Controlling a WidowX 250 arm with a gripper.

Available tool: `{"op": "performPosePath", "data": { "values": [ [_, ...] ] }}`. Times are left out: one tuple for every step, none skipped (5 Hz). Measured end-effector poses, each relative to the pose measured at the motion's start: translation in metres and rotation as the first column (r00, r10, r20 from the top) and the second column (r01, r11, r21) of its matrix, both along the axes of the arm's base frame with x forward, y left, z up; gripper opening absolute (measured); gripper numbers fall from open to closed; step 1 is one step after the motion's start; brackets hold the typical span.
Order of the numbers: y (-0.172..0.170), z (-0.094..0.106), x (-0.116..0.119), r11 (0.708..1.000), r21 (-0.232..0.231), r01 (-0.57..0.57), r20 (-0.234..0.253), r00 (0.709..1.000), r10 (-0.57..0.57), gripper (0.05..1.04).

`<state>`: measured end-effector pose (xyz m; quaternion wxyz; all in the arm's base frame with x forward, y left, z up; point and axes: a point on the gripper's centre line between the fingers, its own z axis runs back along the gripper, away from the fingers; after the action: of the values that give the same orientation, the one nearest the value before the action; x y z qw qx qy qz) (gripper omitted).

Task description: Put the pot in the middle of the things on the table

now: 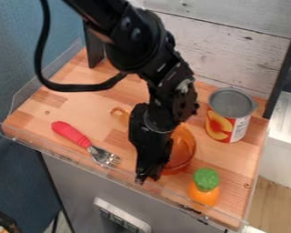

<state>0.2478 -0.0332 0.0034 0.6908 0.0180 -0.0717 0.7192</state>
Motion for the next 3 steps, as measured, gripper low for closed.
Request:
{"op": "performPosePath", "data": {
  "values": [
    [0.000, 0.009, 0.003, 1.000, -0.024, -0.010, 0.012, 1.000, 0.010, 0.879],
    [0.001, 0.024, 0.007, 0.999, -0.048, -0.025, 0.021, 0.999, 0.026, 1.016],
    [0.008, 0.047, 0.013, 0.997, -0.054, -0.054, 0.013, 0.998, 0.055, 1.009]
  ]
}}
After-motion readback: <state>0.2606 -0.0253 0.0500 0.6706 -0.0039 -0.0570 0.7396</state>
